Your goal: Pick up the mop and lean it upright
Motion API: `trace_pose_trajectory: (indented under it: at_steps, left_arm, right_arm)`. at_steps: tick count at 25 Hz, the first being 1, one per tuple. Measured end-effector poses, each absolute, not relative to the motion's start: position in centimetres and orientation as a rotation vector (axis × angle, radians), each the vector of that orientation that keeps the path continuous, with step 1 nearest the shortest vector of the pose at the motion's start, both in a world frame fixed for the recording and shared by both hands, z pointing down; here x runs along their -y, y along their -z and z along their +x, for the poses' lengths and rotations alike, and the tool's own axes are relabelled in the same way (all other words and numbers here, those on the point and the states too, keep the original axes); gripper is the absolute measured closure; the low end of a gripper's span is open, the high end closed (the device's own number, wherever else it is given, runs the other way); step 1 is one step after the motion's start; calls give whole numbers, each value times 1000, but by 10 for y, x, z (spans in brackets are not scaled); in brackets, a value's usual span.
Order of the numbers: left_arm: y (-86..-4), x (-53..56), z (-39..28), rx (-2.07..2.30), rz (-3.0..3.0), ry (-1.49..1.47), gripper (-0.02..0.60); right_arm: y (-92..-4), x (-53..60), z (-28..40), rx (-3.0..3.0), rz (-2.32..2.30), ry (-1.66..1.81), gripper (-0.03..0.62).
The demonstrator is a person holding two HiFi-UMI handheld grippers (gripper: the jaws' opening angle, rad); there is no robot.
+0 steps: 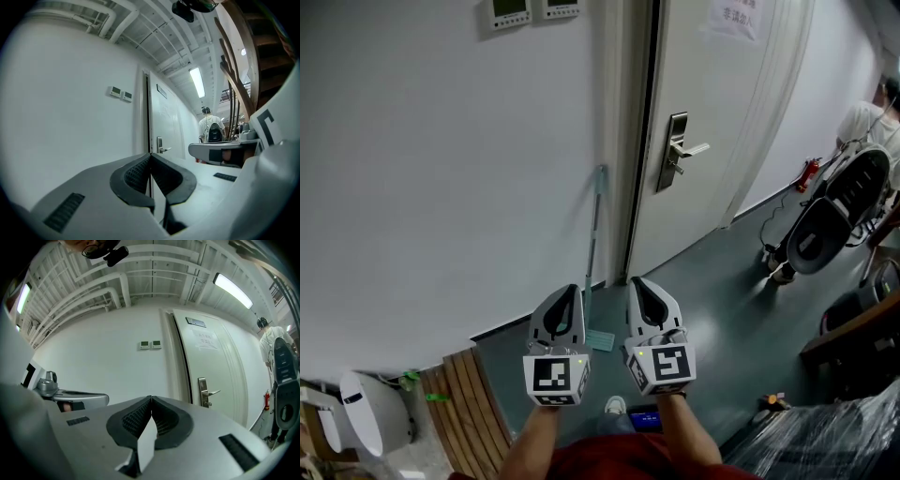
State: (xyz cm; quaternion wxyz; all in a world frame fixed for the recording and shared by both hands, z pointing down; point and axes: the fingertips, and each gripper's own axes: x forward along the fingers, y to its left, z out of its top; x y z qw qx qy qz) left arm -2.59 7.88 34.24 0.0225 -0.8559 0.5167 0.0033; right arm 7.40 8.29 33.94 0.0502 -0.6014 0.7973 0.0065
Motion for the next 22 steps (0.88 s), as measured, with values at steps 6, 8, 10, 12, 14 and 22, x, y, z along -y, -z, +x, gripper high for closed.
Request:
trace_pose_trajectory:
  at_steps: [6, 8, 10, 12, 14, 22]
  left_arm:
    - [-344, -45, 2, -1610, -2641, 6, 569]
    - [-346, -35, 9, -1612, -2639, 11, 569]
    - [-346, -26, 13, -1618, -2640, 12, 569]
    - [-347, -18, 15, -1621, -2643, 10, 569]
    - [-347, -11, 16, -1617, -2647, 9, 568]
    - [-354, 38, 10, -1590, -2676, -7, 568]
  right_arm:
    - [-343, -47, 102, -2421, -1815, 1, 576]
    - [-345, -36, 109, -2420, -1812, 9, 576]
    - [-345, -27, 114, -2424, -1810, 9, 577]
    - [-346, -19, 116, -2428, -1810, 7, 576]
    - [-347, -12, 116, -2430, -1811, 7, 577]
    - [-352, 34, 107, -2436, -1846, -2, 577]
